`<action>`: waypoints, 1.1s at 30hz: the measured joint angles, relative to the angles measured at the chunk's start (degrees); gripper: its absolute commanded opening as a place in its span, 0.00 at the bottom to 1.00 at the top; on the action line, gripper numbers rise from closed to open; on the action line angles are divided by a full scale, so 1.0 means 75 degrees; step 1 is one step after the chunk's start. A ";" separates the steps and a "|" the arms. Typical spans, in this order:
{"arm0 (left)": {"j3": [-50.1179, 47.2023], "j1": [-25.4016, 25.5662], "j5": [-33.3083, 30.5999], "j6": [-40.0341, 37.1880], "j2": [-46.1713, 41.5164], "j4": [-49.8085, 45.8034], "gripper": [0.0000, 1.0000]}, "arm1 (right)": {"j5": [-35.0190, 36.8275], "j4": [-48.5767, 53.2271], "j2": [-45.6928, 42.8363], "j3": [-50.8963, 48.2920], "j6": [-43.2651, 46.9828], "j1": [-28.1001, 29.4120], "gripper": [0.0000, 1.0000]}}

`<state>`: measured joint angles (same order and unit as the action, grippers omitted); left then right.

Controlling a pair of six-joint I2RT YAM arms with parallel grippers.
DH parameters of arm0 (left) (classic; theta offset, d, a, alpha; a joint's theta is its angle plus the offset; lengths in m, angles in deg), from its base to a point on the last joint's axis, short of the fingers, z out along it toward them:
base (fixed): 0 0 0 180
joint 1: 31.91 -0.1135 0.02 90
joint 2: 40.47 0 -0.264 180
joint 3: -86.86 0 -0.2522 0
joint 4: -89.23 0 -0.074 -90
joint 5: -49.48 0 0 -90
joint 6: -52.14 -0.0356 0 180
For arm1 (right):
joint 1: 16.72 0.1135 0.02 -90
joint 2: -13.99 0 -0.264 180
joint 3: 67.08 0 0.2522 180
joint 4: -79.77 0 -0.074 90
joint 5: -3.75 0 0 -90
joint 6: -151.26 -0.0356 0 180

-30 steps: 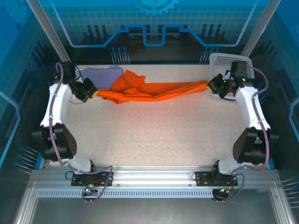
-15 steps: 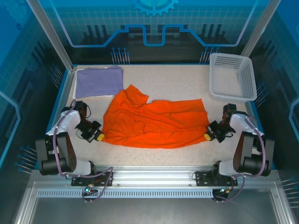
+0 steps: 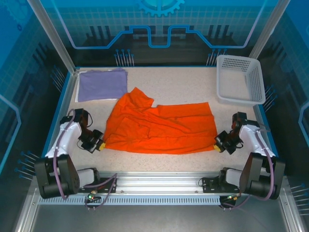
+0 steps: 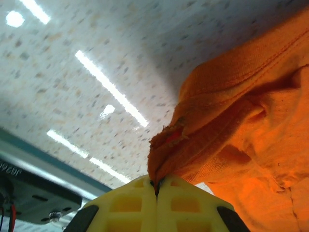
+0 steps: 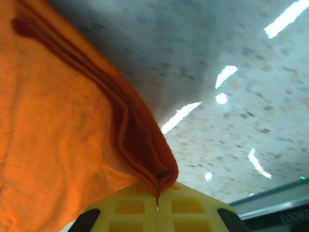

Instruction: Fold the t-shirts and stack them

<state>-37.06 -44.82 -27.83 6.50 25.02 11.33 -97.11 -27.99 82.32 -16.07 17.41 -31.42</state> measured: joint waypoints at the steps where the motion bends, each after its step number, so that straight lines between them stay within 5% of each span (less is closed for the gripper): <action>1: -0.0105 0.0000 -0.0032 0.0111 -0.0236 -0.0143 0.00 | 0.0052 0.0102 -0.0114 -0.0128 -0.0003 -0.0050 0.00; 4: -0.0463 0.0026 -0.0076 0.0431 -0.0927 -0.0525 0.03 | 0.0137 0.0335 -0.0519 -0.0423 -0.0015 -0.0137 0.03; 6: -0.0536 0.0082 -0.0128 0.0565 -0.1160 -0.0726 0.16 | 0.0175 0.0463 -0.0749 -0.0484 -0.0073 -0.0149 0.18; 8: -0.0536 0.0096 -0.0169 0.0659 -0.1189 -0.0822 0.51 | 0.0195 0.0533 -0.0886 -0.0484 -0.0143 -0.0149 0.41; 13: 0.0289 0.0093 -0.0525 0.0676 -0.1128 -0.1411 0.97 | 0.0210 0.1134 -0.1137 -0.0227 -0.0105 -0.0361 0.73; 16: 0.2157 0.0093 -0.1070 0.0577 -0.0944 -0.1967 0.99 | 0.0405 0.1740 -0.1306 0.0775 -0.0015 -0.0449 0.84; 23: 0.4616 0.0195 -0.1693 -0.0466 -0.0020 -0.1699 0.93 | 0.0880 0.1679 -0.0857 0.3678 0.0157 -0.0259 0.87; 33: 0.7915 0.1891 -0.1798 -0.2075 0.4441 -0.0166 0.82 | 0.1711 0.0490 0.0959 0.5365 0.0711 0.2381 0.85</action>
<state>22.31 -30.64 -41.32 -9.06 58.33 10.08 -84.28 -24.32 89.51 24.17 22.74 -13.56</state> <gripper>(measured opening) 0.841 0.853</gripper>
